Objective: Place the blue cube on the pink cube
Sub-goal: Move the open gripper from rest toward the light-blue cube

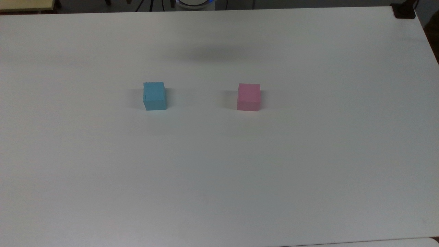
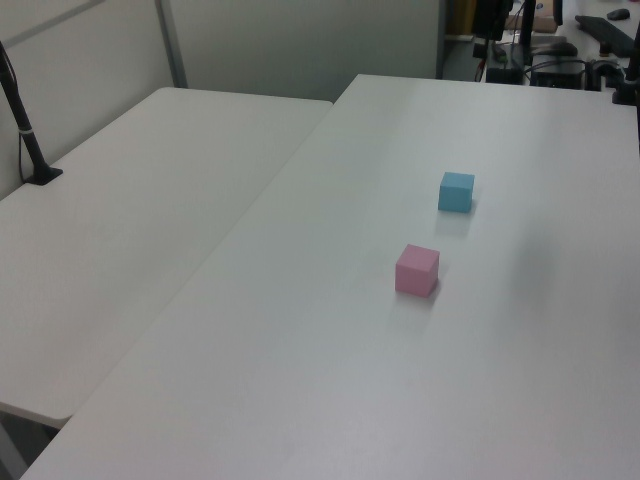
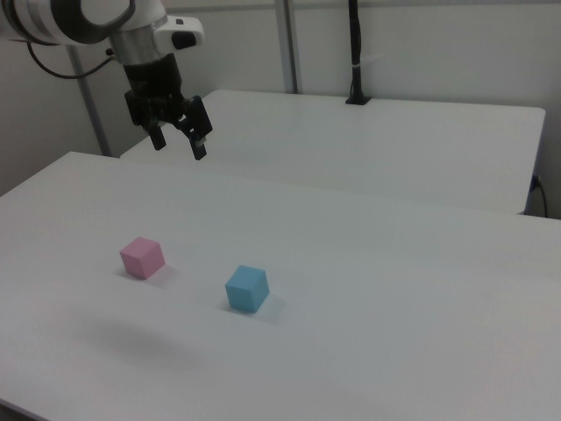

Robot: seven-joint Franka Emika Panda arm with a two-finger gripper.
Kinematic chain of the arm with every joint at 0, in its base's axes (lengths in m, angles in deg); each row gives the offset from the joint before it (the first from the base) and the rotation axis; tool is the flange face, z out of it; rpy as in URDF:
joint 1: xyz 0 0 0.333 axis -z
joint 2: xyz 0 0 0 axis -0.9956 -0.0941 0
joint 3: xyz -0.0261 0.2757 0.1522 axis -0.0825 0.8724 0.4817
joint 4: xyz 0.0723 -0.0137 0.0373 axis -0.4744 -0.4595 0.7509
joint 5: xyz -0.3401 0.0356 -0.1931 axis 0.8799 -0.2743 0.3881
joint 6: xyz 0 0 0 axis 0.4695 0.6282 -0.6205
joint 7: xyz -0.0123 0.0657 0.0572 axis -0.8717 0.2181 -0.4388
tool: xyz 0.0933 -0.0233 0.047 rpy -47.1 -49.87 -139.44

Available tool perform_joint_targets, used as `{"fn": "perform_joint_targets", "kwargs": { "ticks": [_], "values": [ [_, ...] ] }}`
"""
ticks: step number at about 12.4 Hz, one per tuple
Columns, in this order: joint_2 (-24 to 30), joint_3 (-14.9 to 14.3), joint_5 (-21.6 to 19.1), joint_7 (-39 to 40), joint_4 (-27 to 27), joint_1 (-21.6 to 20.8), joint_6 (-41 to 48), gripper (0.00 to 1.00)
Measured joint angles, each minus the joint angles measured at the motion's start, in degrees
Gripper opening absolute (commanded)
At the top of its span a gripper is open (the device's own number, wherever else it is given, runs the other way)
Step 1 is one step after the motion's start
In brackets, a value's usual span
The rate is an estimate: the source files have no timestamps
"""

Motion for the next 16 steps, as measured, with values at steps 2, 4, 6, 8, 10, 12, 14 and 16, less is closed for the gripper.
{"fn": "perform_joint_targets", "kwargs": {
  "ticks": [2, 4, 6, 8, 10, 12, 14, 16],
  "values": [
    [0.0, 0.0, 0.0, 0.0, -0.02, 0.0, 0.0, 1.0],
    [0.0, 0.0, 0.0, 0.0, -0.02, 0.0, 0.0, 1.0],
    [0.0, 0.0, 0.0, 0.0, -0.02, 0.0, 0.0, 1.0],
    [0.0, 0.0, 0.0, 0.0, -0.02, 0.0, 0.0, 1.0],
    [0.0, 0.0, 0.0, 0.0, -0.05, 0.0, 0.0, 1.0],
    [-0.11, -0.05, 0.02, 2.3, -0.22, 0.04, 0.03, 1.0],
    [-0.58, -0.27, 0.54, 8.9, -0.65, 0.32, 0.16, 1.0],
    [-1.42, -0.64, 1.76, 13.57, -2.5, 1.2, 0.18, 1.0]
  ]
}}
